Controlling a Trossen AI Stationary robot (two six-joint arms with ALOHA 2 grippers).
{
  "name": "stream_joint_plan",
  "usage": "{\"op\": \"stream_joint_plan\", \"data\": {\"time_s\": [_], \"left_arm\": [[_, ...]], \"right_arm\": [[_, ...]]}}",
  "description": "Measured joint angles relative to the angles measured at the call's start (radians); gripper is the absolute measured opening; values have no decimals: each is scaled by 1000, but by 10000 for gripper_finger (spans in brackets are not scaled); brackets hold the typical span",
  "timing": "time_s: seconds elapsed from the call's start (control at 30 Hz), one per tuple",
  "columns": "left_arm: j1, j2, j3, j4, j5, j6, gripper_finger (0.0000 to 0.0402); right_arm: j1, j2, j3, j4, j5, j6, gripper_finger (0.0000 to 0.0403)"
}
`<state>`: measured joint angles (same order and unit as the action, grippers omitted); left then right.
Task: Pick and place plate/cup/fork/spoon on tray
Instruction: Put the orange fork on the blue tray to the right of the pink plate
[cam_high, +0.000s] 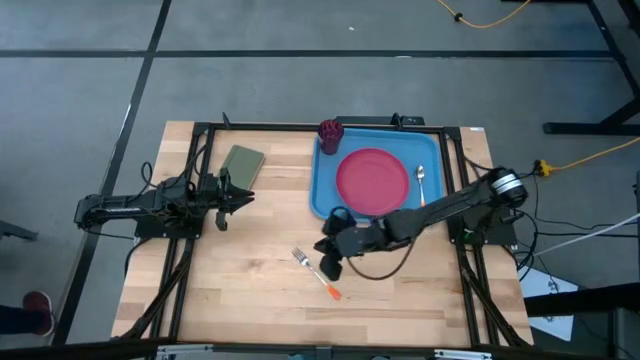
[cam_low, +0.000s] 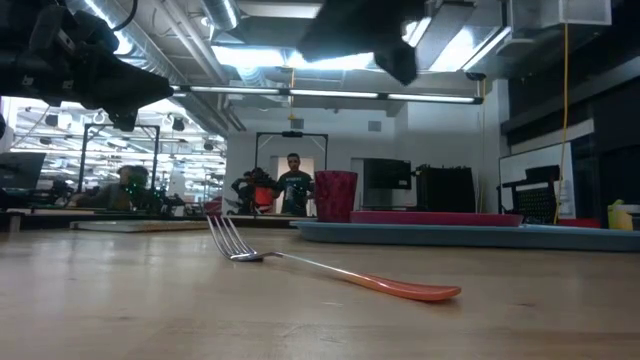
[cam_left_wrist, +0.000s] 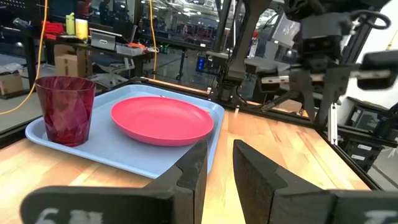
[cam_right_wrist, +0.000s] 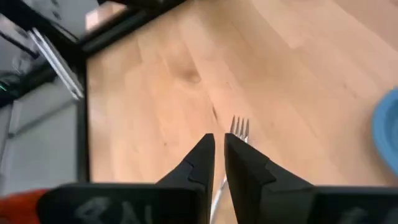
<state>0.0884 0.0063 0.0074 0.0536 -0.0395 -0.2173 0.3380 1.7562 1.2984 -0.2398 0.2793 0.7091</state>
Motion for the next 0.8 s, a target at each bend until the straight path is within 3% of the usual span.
{"op": "stream_joint_plan", "data": {"time_s": [0.23,0.47,0.8], "left_arm": [[0,0,0,0,0,0,70],[0,0,0,0,0,0,70],[0,0,0,0,0,0,70]], "right_arm": [[-11,103,78,0,-129,58,42],[-15,124,78,-155,-131,213,42],[-16,161,79,-172,14,248,42]]}}
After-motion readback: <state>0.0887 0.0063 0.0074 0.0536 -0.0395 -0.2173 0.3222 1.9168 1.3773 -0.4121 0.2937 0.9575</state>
